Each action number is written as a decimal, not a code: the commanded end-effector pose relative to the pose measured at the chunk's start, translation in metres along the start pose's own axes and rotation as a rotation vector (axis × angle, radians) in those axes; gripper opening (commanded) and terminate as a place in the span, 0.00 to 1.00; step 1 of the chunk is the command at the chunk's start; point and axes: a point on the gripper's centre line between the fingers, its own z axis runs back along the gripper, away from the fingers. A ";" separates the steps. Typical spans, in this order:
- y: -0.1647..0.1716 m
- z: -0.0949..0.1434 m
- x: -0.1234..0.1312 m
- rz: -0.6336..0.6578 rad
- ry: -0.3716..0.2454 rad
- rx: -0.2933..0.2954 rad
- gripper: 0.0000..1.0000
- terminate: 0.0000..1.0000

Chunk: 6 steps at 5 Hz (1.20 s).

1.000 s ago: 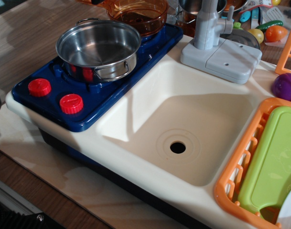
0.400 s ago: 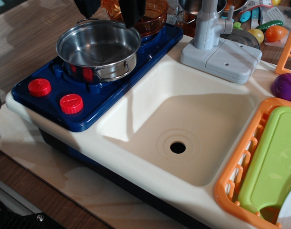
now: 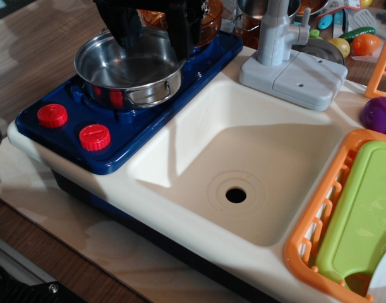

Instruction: Put pan from stove to sink

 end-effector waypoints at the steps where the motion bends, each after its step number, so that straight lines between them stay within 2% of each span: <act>1: -0.004 -0.003 0.002 0.014 -0.051 -0.013 1.00 0.00; 2: -0.007 -0.012 0.001 0.008 -0.069 -0.022 1.00 0.00; 3: -0.009 -0.019 -0.001 0.009 -0.089 -0.005 1.00 0.00; 4: -0.010 -0.022 -0.002 0.003 -0.092 0.006 0.00 0.00; 6: -0.022 -0.022 -0.008 -0.009 -0.129 0.060 0.00 0.00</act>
